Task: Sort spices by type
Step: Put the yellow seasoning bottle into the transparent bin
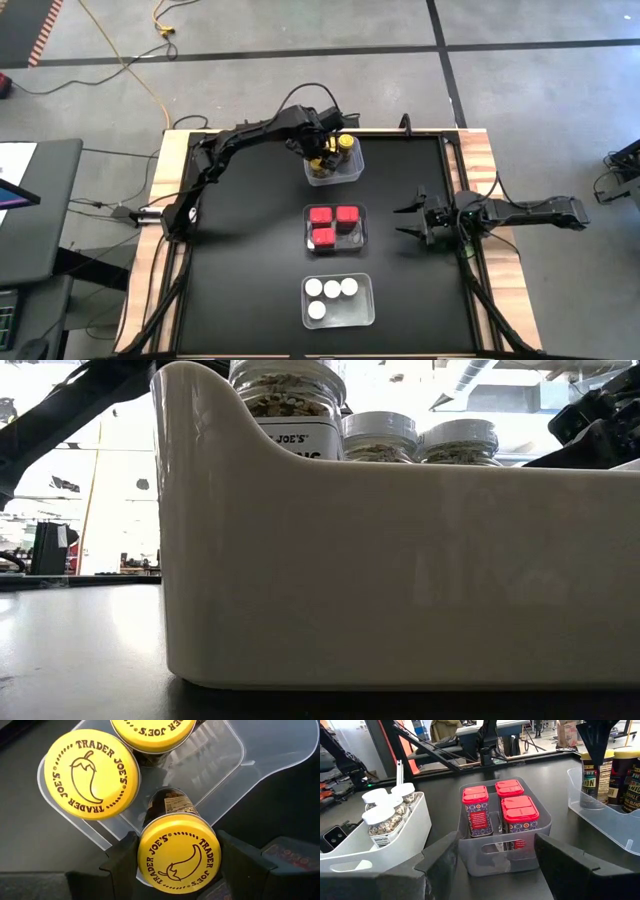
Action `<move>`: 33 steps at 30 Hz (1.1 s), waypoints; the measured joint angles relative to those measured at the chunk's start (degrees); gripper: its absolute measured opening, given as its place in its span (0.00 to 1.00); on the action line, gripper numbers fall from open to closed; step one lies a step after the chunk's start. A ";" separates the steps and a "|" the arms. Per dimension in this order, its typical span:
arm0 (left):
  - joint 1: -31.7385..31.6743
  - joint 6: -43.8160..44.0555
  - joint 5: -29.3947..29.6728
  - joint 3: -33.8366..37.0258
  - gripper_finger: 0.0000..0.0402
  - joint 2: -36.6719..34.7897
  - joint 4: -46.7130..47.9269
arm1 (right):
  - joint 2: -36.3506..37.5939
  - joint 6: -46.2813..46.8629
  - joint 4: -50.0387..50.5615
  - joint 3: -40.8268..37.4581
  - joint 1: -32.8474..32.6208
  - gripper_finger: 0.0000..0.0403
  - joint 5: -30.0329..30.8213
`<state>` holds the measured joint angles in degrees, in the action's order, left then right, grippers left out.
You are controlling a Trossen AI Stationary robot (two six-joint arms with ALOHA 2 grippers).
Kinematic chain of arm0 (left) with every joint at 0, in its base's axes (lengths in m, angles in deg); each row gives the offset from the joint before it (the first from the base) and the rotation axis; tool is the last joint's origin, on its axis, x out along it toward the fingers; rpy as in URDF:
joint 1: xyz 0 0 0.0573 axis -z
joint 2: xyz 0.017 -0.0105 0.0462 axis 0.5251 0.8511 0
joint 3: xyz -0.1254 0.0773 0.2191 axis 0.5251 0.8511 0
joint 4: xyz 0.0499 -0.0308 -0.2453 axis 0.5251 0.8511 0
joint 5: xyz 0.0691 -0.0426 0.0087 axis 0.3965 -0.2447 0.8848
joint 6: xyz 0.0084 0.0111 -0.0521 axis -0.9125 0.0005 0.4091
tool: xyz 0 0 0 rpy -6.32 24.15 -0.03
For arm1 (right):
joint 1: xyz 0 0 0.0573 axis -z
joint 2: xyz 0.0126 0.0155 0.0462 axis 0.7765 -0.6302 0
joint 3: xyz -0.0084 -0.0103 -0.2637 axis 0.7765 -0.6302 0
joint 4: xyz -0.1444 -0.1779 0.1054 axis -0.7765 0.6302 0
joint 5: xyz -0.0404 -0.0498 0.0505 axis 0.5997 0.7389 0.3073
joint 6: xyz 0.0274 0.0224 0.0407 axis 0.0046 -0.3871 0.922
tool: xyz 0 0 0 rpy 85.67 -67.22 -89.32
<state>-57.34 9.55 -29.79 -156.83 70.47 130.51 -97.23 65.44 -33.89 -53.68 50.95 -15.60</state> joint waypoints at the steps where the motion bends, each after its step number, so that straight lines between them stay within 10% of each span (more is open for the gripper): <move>1: -0.02 0.21 0.00 0.02 0.57 0.00 0.00 | -0.01 0.00 0.00 0.00 0.00 0.71 -0.01; 33: -0.13 0.92 3.28 0.11 0.69 0.26 -0.13 | 0.00 0.00 0.00 0.00 0.02 0.71 -0.01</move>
<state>-57.48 10.47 -26.51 -156.73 70.74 130.38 -97.23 65.44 -33.89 -53.68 50.97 -15.61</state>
